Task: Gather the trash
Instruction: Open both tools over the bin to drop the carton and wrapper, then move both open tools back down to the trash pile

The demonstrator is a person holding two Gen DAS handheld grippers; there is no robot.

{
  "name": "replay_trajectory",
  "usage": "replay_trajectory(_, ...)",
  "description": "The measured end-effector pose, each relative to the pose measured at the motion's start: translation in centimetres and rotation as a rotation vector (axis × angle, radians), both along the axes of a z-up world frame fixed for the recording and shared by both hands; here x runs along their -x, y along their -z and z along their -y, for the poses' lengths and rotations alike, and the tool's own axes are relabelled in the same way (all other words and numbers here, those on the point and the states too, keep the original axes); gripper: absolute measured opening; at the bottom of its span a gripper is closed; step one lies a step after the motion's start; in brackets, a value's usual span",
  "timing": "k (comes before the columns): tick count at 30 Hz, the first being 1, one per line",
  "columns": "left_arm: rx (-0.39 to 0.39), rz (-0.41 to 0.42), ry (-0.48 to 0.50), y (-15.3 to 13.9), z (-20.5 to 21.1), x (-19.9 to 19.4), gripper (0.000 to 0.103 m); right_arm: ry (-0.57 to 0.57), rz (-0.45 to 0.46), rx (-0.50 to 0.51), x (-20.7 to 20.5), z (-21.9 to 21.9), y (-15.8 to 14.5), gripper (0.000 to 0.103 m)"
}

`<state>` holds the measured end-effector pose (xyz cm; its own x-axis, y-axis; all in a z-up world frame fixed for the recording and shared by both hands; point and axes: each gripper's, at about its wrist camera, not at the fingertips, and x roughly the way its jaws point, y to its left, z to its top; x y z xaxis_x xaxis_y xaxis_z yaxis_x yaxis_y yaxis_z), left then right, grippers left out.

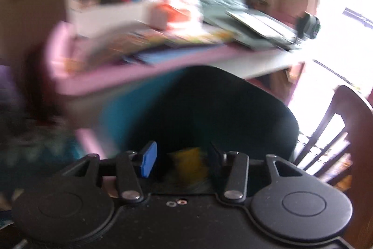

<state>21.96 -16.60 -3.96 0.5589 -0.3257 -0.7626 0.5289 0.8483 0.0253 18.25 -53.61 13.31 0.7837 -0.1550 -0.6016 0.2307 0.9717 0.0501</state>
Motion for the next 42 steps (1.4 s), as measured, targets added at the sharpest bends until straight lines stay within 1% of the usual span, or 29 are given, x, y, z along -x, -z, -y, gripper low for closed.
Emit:
replay_trajectory(2,0.009,-0.013,-0.049,0.6,-2.0,-0.1,0.082,-0.120,0.027,-0.027,2.1,-2.4,-0.7,0.056)
replay_trajectory(3,0.010,-0.021,-0.070,0.8,-3.0,-0.1,0.082,-0.160,0.028,-0.028,2.9,-3.5,-0.7,0.057)
replay_trajectory(5,0.012,-0.035,-0.121,1.7,-5.1,-0.3,0.082,-0.230,0.015,-0.028,4.1,-6.0,0.2,0.058)
replay_trajectory(6,0.012,-0.043,-0.143,2.1,-6.0,-0.4,0.082,-0.241,0.000,-0.035,4.2,-6.8,1.1,0.058)
replay_trajectory(9,0.019,-0.079,-0.223,4.1,-9.1,-0.8,0.082,-0.265,-0.092,-0.104,3.8,-9.0,5.7,0.058)
replay_trajectory(11,0.016,-0.108,-0.270,6.0,-11.2,-1.1,0.082,-0.248,-0.161,-0.135,2.9,-10.2,9.3,0.058)
replay_trajectory(13,-0.008,-0.146,-0.314,8.4,-13.0,-1.4,0.082,-0.216,-0.244,-0.196,1.3,-11.3,13.7,0.058)
replay_trajectory(15,-0.042,-0.192,-0.354,11.3,-14.7,-2.0,0.082,-0.159,-0.298,-0.281,-0.3,-11.6,17.5,0.058)
replay_trajectory(19,-0.089,-0.280,-0.417,16.8,-17.5,-3.6,0.082,0.046,-0.386,-0.471,-3.8,-10.7,24.6,0.058)
replay_trajectory(21,-0.113,-0.320,-0.422,19.6,-18.6,-4.5,0.082,0.098,-0.430,-0.514,-5.7,-10.9,27.4,0.058)
replay_trajectory(22,-0.137,-0.326,-0.419,20.9,-18.9,-4.8,0.082,0.102,-0.456,-0.528,-6.7,-11.5,28.9,0.058)
replay_trajectory(24,-0.186,-0.341,-0.394,23.5,-19.2,-5.3,0.082,0.077,-0.499,-0.511,-8.1,-13.3,31.3,0.058)
replay_trajectory(27,-0.238,-0.380,-0.358,27.5,-19.6,-5.9,0.082,0.058,-0.578,-0.469,-10.0,-15.4,34.9,0.058)
replay_trajectory(29,-0.271,-0.399,-0.325,30.3,-19.4,-6.4,0.082,0.055,-0.638,-0.437,-11.2,-16.1,37.0,0.058)
replay_trajectory(32,-0.312,-0.447,-0.288,34.6,-19.4,-6.9,0.082,0.074,-0.730,-0.436,-13.1,-16.0,40.7,0.058)
replay_trajectory(34,-0.335,-0.490,-0.279,37.4,-19.6,-7.1,0.082,0.119,-0.789,-0.429,-13.5,-15.3,43.4,0.058)
replay_trajectory(36,-0.361,-0.519,-0.273,39.7,-19.5,-7.0,0.082,0.187,-0.865,-0.483,-13.2,-13.9,46.2,0.058)
replay_trajectory(37,-0.367,-0.532,-0.272,40.6,-19.4,-6.9,0.082,0.215,-0.880,-0.512,-12.9,-13.1,47.3,0.058)
replay_trajectory(38,-0.372,-0.546,-0.270,41.6,-19.4,-6.8,0.082,0.232,-0.884,-0.496,-12.7,-12.3,48.3,0.058)
replay_trajectory(40,-0.395,-0.562,-0.261,43.4,-19.3,-6.7,0.082,0.293,-0.884,-0.419,-11.8,-10.7,50.3,0.058)
replay_trajectory(41,-0.409,-0.569,-0.252,44.2,-19.3,-6.6,0.082,0.350,-0.892,-0.410,-10.9,-9.6,51.8,0.058)
replay_trajectory(42,-0.419,-0.574,-0.244,44.6,-19.2,-6.7,0.082,0.419,-0.882,-0.425,-9.9,-8.4,53.1,0.058)
